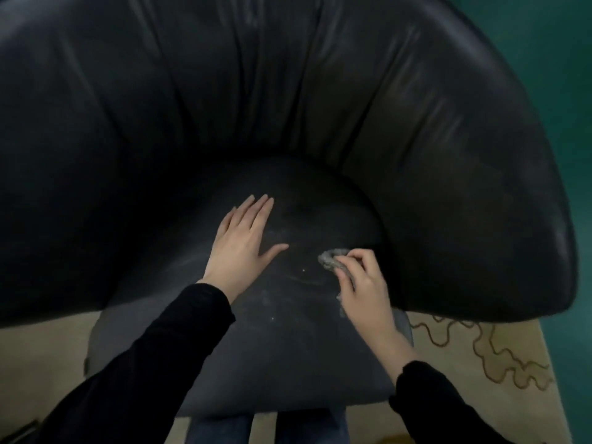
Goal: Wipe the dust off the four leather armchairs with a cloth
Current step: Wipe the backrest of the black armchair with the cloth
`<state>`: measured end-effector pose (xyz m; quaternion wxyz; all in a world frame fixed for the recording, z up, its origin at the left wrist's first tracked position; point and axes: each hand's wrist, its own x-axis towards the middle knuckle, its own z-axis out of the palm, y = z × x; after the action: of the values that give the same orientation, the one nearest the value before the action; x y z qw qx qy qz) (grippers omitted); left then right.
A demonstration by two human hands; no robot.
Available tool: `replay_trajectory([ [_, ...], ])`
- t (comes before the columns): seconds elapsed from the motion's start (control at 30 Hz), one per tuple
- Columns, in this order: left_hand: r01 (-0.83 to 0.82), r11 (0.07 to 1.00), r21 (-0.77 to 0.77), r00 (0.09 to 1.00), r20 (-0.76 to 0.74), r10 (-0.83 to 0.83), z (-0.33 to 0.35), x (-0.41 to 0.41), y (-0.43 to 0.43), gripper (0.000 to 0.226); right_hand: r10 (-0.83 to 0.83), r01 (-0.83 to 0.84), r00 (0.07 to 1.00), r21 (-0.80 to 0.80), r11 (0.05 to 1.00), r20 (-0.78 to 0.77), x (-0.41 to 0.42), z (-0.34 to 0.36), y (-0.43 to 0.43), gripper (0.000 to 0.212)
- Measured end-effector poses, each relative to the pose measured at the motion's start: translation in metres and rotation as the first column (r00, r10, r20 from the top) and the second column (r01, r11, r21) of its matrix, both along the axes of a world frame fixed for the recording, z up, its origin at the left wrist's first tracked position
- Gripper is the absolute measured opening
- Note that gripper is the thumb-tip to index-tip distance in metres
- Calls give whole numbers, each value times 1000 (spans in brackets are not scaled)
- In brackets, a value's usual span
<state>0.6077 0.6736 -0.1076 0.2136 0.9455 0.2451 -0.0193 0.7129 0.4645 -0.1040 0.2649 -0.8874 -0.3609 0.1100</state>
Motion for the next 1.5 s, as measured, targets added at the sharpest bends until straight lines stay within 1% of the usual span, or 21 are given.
replay_trajectory([
  [0.1, -141, 990, -8, 988, -67, 140, -11, -30, -6, 80, 173, -175, 983, -34, 984, -57, -10, -15, 10, 17],
  [0.17, -238, 971, -9, 967, -99, 236, -20, -47, -15, 79, 303, -307, 951, -58, 950, -68, -13, -21, 13, 17],
  [0.27, -388, 922, 7, 915, -123, 385, -35, -74, -33, 78, 444, -449, 892, -50, 892, -91, -13, -29, 17, 19],
  [0.47, -623, 778, 83, 761, -168, 627, -62, -140, -75, 82, 636, -640, 767, -32, 767, -84, -17, -46, 44, 19],
  [0.63, -724, 677, 130, 644, -222, 732, -88, -201, -98, 82, 768, -768, 640, -30, 639, -12, -40, -65, 82, 17],
  [0.73, -777, 613, 141, 571, -254, 781, -105, -228, -102, 84, 848, -845, 527, -69, 530, 65, -55, -77, 122, 17],
  [0.83, -803, 575, 158, 529, -257, 809, -126, -255, -105, 84, 890, -886, 424, -125, 446, 170, -60, -86, 173, 20],
  [0.9, -825, 541, 166, 503, -224, 835, -139, -272, -107, 83, 895, -897, 378, -147, 417, 236, -61, -91, 205, 20],
  [1.0, -855, 494, 157, 466, -188, 865, -153, -286, -106, 86, 888, -896, 364, -152, 416, 282, -72, -105, 247, 24],
  [1.1, -879, 453, 149, 433, -153, 889, -167, -290, -102, 85, 900, -900, 350, -172, 400, 259, -94, -128, 275, 28],
  [1.17, -879, 450, 160, 433, -132, 892, -177, -289, -101, 83, 903, -892, 362, -195, 408, 232, -109, -144, 284, 27],
  [1.27, -880, 443, 173, 430, -108, 896, -189, -288, -103, 79, 850, -843, 470, -166, 512, 237, -123, -160, 281, 28],
  [1.3, -881, 437, 179, 425, -104, 899, -191, -287, -104, 78, 842, -843, 480, -137, 520, 245, -127, -162, 275, 27],
  [1.33, -882, 433, 185, 421, -102, 901, -192, -287, -104, 78, 850, -859, 461, -112, 500, 255, -132, -163, 265, 25],
  [1.37, -883, 429, 189, 418, -98, 903, -192, -287, -104, 78, 866, -884, 422, -90, 459, 267, -136, -164, 252, 23],
  [1.43, -885, 426, 186, 417, -89, 905, -191, -287, -104, 78, 901, -928, 338, -62, 367, 271, -142, -164, 219, 19],
  [1.5, -887, 429, 171, 419, -94, 903, -190, -287, -103, 79, 942, -964, 238, -63, 259, 237, -143, -159, 185, 17],
])
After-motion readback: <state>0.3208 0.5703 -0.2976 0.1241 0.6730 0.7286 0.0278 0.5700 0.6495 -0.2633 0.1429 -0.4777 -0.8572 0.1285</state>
